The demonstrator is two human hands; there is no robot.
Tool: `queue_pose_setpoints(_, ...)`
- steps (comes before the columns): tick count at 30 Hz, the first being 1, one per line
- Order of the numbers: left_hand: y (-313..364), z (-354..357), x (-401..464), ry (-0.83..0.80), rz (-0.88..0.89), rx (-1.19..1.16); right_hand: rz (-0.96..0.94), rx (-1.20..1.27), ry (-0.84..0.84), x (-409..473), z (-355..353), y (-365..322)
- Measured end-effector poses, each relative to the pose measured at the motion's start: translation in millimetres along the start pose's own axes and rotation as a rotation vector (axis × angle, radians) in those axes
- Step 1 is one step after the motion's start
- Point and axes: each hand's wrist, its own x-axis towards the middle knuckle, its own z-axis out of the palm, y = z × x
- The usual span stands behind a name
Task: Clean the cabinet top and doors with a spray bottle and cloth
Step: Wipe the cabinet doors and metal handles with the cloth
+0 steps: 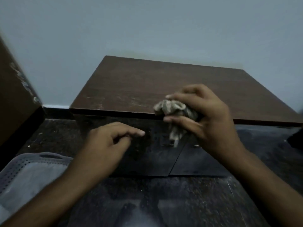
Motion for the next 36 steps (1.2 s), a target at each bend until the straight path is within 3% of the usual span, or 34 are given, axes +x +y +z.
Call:
queue_pose_setpoints(3,8.8,29.9,15.2,-0.153,-0.112,-0.032,-0.094,-0.137,0.064,-39.3,-7.6,17.2)
queue_pose_setpoints(6,24.5,52.3,20.9,-0.21,-0.26,-0.264,-0.111,-0.176,0.063,-58.4,3.7,23.4)
queue_pose_setpoints(11,40.4,74.5,9.8,-0.17,-0.258,-0.286,-0.107,-0.201,0.204,-77.6,4.1,24.6)
queue_pose_setpoints(15,35.9,90.8,-1.3,-0.251,-0.257,-0.436,0.019,-0.088,0.124,-96.8,27.2,18.9)
queue_pose_setpoints(19,15.2,96.8,1.1,-0.11,-0.254,-0.39,0.169,0.185,0.016,-112.8,37.4,22.9)
queue_pose_setpoints(22,14.5,97.1,2.2,-0.041,-0.217,-0.33,0.395,0.388,-0.042,-119.8,28.0,26.0)
queue_pose_setpoints(27,22.3,107.0,4.8,-0.012,-0.131,-0.169,0.669,0.618,-0.322,-109.8,6.3,37.4)
queue_pose_setpoints(33,17.6,104.3,10.9,0.003,-0.11,-0.069,0.648,0.532,-0.156,-104.2,6.9,46.6)
queue_pose_setpoints(36,14.2,103.7,16.2,0.003,-0.152,-0.05,0.637,0.48,-0.161,-101.6,4.6,47.1)
